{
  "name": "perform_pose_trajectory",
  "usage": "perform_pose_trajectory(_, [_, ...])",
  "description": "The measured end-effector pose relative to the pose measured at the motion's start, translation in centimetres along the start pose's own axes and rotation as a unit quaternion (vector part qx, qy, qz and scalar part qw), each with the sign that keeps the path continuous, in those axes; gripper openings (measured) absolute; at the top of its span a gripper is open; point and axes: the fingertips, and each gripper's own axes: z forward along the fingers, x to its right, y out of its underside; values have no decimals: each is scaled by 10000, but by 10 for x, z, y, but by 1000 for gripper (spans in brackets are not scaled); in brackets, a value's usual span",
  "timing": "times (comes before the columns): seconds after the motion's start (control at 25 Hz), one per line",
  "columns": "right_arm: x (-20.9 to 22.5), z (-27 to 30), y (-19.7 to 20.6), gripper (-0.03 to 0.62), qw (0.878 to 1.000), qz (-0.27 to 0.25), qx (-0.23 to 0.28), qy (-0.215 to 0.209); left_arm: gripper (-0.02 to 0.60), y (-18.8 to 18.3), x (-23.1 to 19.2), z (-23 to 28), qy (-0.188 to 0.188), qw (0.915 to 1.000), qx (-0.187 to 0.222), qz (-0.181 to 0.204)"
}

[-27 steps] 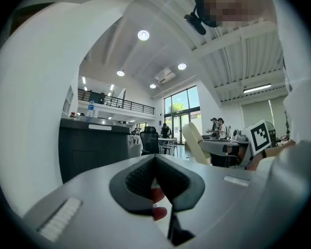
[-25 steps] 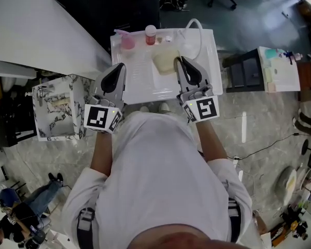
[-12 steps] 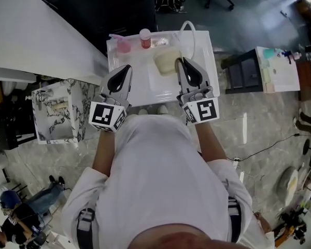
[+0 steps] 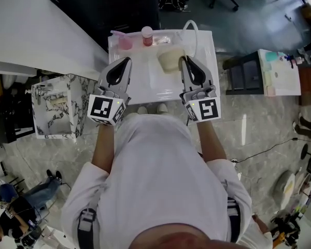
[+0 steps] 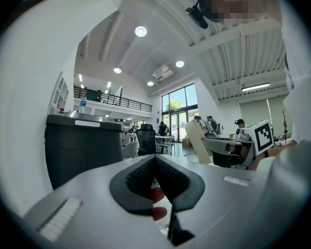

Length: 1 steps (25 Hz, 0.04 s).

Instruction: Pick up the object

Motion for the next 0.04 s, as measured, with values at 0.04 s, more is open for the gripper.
perform_pose_trajectory(0.04, [1,1,0,21,10000,1,5,-8,0,1,-1,0,-19,10000,-1,-15])
